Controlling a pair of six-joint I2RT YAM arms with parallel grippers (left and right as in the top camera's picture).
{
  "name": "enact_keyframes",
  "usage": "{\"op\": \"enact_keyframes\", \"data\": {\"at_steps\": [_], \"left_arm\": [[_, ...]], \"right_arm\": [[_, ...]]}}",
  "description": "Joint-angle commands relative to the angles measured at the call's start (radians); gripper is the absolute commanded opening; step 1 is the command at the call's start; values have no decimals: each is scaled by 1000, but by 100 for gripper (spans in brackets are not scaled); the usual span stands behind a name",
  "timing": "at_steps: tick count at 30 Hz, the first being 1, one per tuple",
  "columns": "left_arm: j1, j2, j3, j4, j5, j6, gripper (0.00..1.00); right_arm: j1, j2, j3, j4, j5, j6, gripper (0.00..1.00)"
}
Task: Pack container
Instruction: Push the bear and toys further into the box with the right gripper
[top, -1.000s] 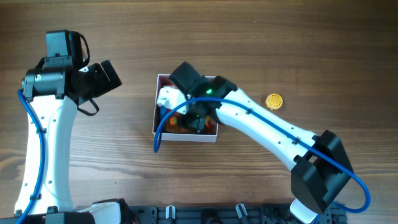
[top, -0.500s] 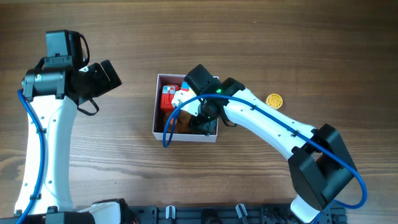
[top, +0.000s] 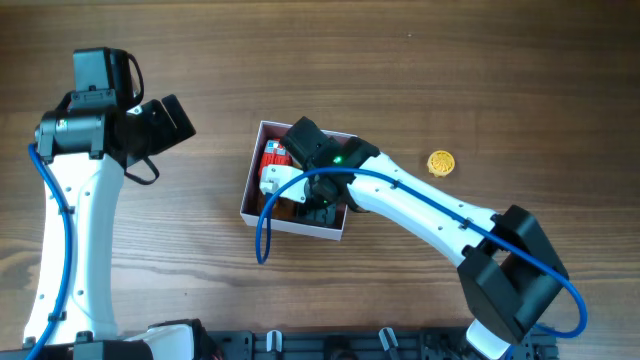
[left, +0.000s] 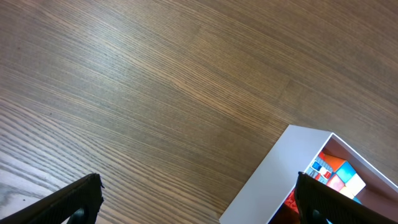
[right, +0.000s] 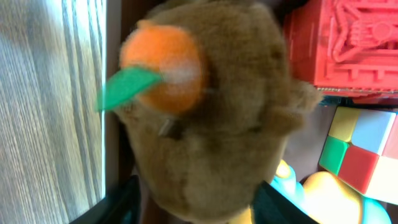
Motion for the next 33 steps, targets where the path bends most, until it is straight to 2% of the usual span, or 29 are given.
{"op": "enact_keyframes", "data": {"at_steps": [1,5,7,15,22,26,33], "left_arm": [[6,7,-7,-2,16,13,100],[6,7,-7,-2,16,13,100],[6,7,-7,-2,16,13,100],[6,7,-7,-2,16,13,100],[6,7,-7,-1,16,13,100],[6,7,-7,-2,16,13,100],[6,7,-7,-2,16,13,100]], "right_arm": [[4,18,-3,5,-32,-4,35],[4,18,-3,9,-32,12,20],[4,18,-3,12,-31,12,5],[4,12,8,11,79,23,4],[4,-98,75,-104,234,10,4],[4,-124,75,-114,235,4,4],[5,-124,74,-149,169,-99,4]]}}
